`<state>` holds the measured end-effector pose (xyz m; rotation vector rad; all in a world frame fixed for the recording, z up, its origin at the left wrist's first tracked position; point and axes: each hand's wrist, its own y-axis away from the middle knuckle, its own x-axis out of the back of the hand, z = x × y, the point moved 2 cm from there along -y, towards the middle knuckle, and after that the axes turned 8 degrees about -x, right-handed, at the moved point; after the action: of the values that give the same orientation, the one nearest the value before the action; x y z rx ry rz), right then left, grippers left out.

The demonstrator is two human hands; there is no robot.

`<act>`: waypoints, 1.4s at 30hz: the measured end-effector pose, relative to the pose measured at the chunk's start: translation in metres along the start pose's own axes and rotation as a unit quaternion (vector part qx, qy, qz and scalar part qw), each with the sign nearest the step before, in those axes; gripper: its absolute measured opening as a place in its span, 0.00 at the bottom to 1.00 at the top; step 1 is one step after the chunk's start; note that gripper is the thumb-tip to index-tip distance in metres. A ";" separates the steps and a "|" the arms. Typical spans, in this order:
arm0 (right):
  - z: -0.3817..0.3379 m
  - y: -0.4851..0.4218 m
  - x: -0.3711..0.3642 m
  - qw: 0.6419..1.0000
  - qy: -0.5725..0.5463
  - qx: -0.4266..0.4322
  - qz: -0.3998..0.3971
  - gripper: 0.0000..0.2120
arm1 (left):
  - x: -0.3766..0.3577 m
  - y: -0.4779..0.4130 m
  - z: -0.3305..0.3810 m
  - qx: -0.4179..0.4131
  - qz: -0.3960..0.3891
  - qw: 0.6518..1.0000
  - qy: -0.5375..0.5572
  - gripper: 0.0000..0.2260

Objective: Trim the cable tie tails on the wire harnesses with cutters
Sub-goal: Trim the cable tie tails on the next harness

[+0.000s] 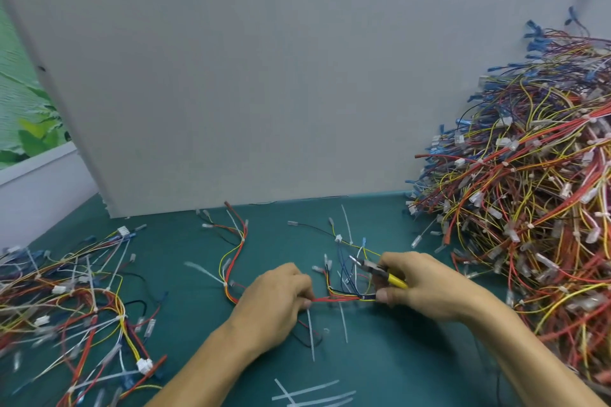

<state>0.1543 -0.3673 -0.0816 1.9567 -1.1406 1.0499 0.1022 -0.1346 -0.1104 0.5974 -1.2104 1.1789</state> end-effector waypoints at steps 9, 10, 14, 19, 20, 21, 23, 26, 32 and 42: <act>0.002 -0.004 -0.003 0.998 0.012 -0.009 0.056 0.04 | 0.001 0.003 0.028 -0.195 0.144 0.967 -0.079 0.11; 0.001 -0.004 -0.003 0.998 0.014 -0.005 0.057 0.04 | -0.001 0.003 0.030 -0.201 0.131 0.967 -0.084 0.09; 0.000 -0.005 -0.003 0.997 0.005 0.004 0.080 0.03 | -0.011 -0.007 0.027 -0.121 0.096 0.987 -0.052 0.11; 0.001 -0.003 0.000 0.997 -0.001 0.007 0.078 0.03 | -0.013 -0.022 0.020 -0.053 0.089 0.994 0.023 0.08; 0.001 -0.003 0.001 0.997 -0.003 0.006 0.081 0.03 | -0.011 -0.024 0.020 -0.043 0.088 0.994 0.045 0.07; 0.001 -0.003 0.001 0.996 -0.006 0.005 0.085 0.03 | -0.009 -0.027 0.018 -0.035 0.079 0.994 0.066 0.06; 0.002 -0.004 0.001 0.996 0.000 0.000 0.088 0.03 | -0.007 -0.030 0.017 -0.034 0.050 0.994 0.092 0.04; 0.002 -0.005 -0.004 0.996 0.025 -0.011 0.087 0.02 | -0.008 -0.028 0.016 -0.086 0.008 0.995 0.057 0.08; 0.001 -0.004 -0.006 0.996 0.038 -0.012 0.080 0.03 | -0.013 -0.009 0.006 -0.097 0.053 0.992 0.057 0.17; -0.002 0.001 0.007 0.995 0.034 0.039 0.082 0.09 | 0.009 -0.023 0.019 0.004 0.074 0.977 0.198 0.07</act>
<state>0.1552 -0.3689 -0.0747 1.8951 -1.2569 1.2557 0.1156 -0.1555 -0.0911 0.2610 -0.9212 1.3531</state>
